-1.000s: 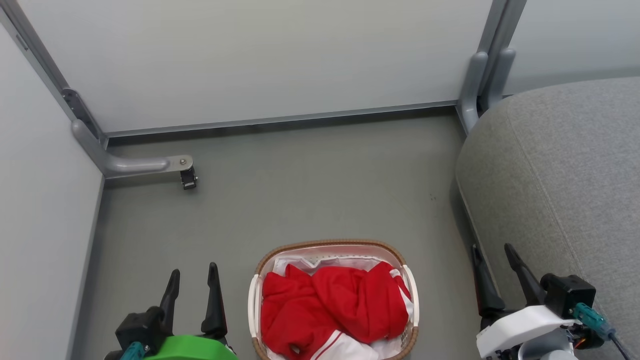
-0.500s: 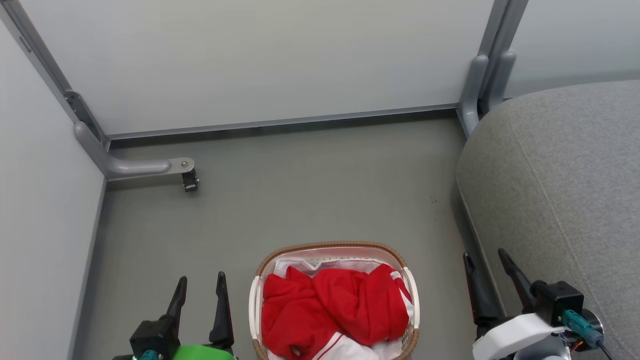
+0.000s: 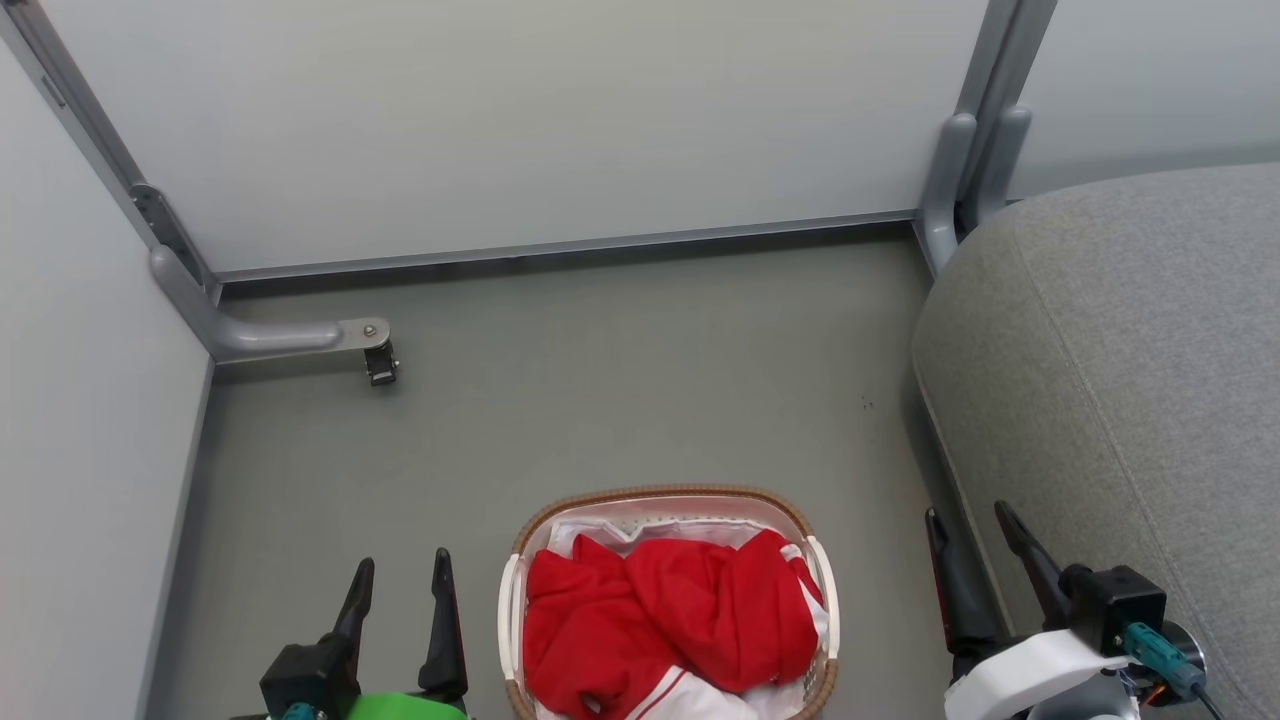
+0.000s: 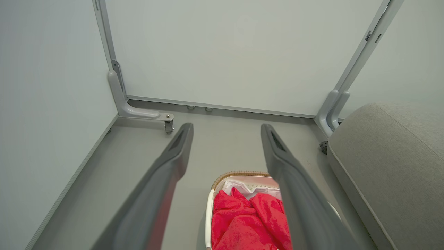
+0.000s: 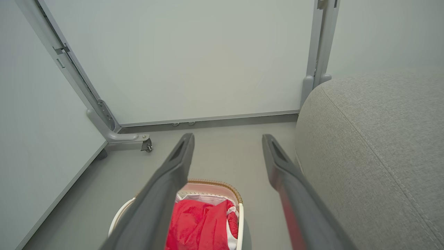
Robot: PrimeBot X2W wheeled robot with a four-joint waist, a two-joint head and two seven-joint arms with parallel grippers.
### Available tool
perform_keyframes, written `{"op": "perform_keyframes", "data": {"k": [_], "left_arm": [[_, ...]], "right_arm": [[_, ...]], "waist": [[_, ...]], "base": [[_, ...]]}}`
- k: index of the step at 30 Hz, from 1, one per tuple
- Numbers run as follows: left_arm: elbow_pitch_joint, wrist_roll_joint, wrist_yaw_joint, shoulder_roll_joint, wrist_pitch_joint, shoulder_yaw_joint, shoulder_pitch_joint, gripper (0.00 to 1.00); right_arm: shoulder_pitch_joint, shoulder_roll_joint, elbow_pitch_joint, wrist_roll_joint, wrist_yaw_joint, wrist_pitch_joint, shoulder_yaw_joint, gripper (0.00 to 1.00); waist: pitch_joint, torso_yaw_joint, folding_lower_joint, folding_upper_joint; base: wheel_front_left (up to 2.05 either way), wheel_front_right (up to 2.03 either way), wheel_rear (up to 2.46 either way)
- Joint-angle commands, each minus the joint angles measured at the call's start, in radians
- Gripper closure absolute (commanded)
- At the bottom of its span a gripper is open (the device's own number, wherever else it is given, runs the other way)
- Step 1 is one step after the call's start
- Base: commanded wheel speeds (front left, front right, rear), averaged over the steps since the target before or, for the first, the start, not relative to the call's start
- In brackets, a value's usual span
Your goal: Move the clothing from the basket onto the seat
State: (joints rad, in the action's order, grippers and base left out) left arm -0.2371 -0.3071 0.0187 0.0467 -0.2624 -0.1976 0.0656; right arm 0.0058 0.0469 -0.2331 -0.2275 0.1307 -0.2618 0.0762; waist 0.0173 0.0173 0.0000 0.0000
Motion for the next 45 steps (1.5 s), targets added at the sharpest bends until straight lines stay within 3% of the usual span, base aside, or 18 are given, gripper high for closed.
{"op": "perform_keyframes", "data": {"k": [1, 17, 24, 34, 45], "left_arm": [[-0.004, -0.003, 0.005, 0.007, -0.004, 0.0, 0.006, 0.0], [0.005, -0.002, 0.003, 0.006, -0.004, 0.0, 0.004, 0.0], [0.006, 0.015, -0.01, 0.006, -0.004, -0.015, -0.025, 0.0], [-0.049, 0.198, -0.064, 0.006, -0.004, -0.071, -0.194, 0.0], [-0.384, 0.259, -0.12, 0.032, -0.002, -0.119, -0.463, 0.0]], "right_arm": [[0.005, 0.006, -0.004, -0.003, 0.0, -0.005, -0.001, 0.0], [-0.001, 0.006, -0.002, -0.006, 0.0, -0.005, -0.007, 0.0], [-0.022, 0.006, 0.014, -0.006, 0.0, -0.005, -0.016, 0.0], [-0.131, 0.006, 0.048, -0.004, 0.0, -0.005, -0.034, 0.0], [-0.303, 0.005, 0.085, -0.016, 0.0, -0.005, -0.065, 0.0]], "waist": [[0.0, 0.0, 0.0, 0.0], [0.012, -0.001, 0.0, 0.0], [0.067, 0.0, 0.0, 0.0], [0.274, -0.015, 0.0, 0.0], [0.551, -0.083, 0.0, 0.0]], "base": [[0.0, 0.0, 0.0], [0.0, 0.0, 0.0], [0.0, 0.0, 0.0], [0.0, 0.0, 0.0], [0.0, 0.0, 0.0]]}}
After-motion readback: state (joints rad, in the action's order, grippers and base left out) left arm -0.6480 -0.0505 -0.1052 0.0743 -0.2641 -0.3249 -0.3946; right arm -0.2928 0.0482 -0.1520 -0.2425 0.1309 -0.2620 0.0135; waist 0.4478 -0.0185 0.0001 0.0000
